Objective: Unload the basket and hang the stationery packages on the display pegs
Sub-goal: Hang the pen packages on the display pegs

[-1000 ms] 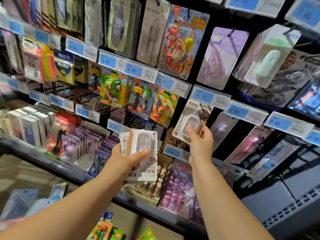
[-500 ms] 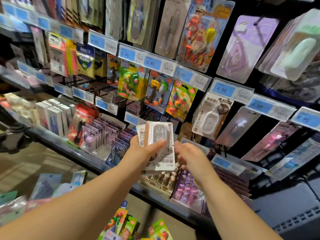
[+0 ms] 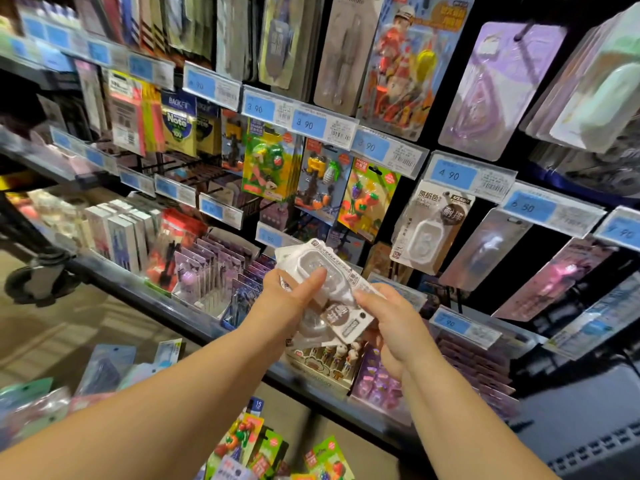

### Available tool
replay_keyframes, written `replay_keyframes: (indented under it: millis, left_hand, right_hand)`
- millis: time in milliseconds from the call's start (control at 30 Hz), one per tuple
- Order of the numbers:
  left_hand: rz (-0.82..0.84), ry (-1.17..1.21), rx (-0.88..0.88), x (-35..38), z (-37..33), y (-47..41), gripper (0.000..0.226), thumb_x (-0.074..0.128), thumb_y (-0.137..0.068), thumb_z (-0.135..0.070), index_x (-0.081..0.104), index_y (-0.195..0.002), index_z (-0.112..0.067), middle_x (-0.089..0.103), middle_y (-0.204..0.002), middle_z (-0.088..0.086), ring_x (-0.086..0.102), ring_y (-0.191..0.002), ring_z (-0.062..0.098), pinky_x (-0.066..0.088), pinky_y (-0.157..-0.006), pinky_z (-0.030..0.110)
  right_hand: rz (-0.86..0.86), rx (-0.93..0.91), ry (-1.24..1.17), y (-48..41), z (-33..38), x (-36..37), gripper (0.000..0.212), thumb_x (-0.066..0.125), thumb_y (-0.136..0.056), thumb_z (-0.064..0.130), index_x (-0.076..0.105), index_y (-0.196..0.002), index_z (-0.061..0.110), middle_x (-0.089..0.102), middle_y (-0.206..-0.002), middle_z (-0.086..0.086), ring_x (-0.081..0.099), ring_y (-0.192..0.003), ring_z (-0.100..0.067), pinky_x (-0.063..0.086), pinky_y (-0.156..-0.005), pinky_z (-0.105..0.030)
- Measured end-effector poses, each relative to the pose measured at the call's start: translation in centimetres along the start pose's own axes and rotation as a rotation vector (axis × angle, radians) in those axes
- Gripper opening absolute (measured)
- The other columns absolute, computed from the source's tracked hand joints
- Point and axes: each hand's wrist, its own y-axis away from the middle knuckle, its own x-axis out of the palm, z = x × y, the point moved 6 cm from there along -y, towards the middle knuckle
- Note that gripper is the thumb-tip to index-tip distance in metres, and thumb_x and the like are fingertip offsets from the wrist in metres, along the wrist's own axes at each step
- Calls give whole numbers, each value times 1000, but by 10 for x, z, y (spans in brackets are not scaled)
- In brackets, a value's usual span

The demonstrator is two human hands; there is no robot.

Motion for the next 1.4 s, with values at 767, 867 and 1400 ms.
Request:
replay_keyframes:
  millis: [767,867,1400]
  left_hand:
    - [-47,41,31,-3,3,0,43,77,-83,-26,56,-119,-15,72,-108,11,71,-89,32,60,-61,46]
    - [-91,97,28,-7,2,-1,48,78,-83,-24,54,-123,-14,70,-111,12,71,-87,29,59,-60,47]
    - [37,-77,71,11,6,11,55,83,-76,-20,52,-121,-16,73,-106,7,72,-91,26,59,-67,40]
  right_hand:
    - [-38,59,-462,-12,4,-37,58,74,-67,19,59,-121,3,71,-109,-18,70,-90,-28,60,-74,-38]
    - [-30,36,-463,-9,4,-27,45,70,-68,-2,61,-112,3,73,-93,-12,71,-76,-20,59,-66,-31]
    - [-213,-66,-245,-6,4,-19,30,68,-86,3,53,-112,6,69,-102,-12,70,-84,-20,55,-68,-35]
